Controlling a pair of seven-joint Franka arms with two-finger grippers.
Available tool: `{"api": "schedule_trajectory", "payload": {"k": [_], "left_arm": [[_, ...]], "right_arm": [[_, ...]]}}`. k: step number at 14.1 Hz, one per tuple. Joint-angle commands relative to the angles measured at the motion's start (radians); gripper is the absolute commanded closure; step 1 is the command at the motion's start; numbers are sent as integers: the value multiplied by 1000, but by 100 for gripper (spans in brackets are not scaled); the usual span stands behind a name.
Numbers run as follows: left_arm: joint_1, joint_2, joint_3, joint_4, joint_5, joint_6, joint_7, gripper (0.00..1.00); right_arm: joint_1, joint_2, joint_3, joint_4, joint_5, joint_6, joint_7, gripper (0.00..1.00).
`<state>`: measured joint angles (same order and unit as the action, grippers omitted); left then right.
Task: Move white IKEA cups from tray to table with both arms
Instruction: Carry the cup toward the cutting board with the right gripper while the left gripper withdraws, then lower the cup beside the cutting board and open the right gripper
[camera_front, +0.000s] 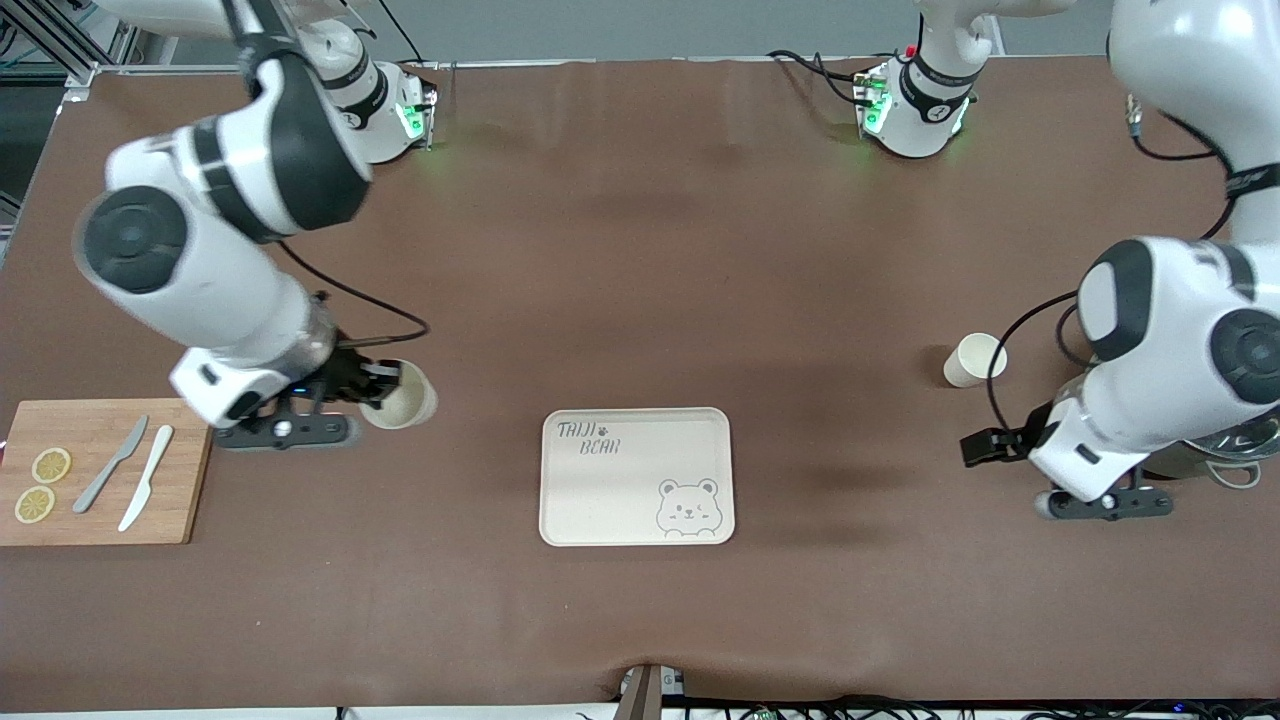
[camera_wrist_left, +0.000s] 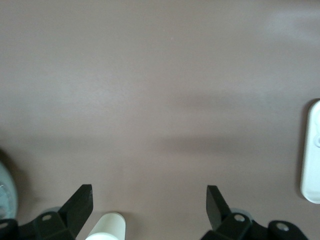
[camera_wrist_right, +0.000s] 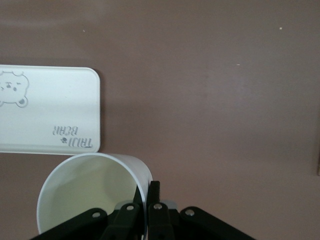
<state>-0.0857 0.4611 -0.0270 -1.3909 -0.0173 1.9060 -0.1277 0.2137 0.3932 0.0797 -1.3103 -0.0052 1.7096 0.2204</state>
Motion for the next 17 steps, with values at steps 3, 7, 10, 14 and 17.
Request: {"api": "schedule_trajectory", "payload": {"k": [3, 7, 10, 14, 17], "left_arm": [[24, -93, 1, 164, 17, -309, 80, 0], [41, -156, 9, 144, 10, -311, 119, 0], [41, -148, 10, 141, 17, -312, 117, 0], [49, -145, 12, 142, 22, -341, 132, 0], [81, -144, 10, 138, 26, -346, 242, 0]], "right_arm": [[-210, -96, 15, -136, 54, 5, -332, 100], [-327, -85, 12, -188, 91, 65, -524, 100], [-353, -85, 11, -318, 91, 255, -595, 100], [-353, -53, 11, -394, 91, 406, -602, 100], [-364, 13, 11, -395, 93, 481, -630, 100]]}}
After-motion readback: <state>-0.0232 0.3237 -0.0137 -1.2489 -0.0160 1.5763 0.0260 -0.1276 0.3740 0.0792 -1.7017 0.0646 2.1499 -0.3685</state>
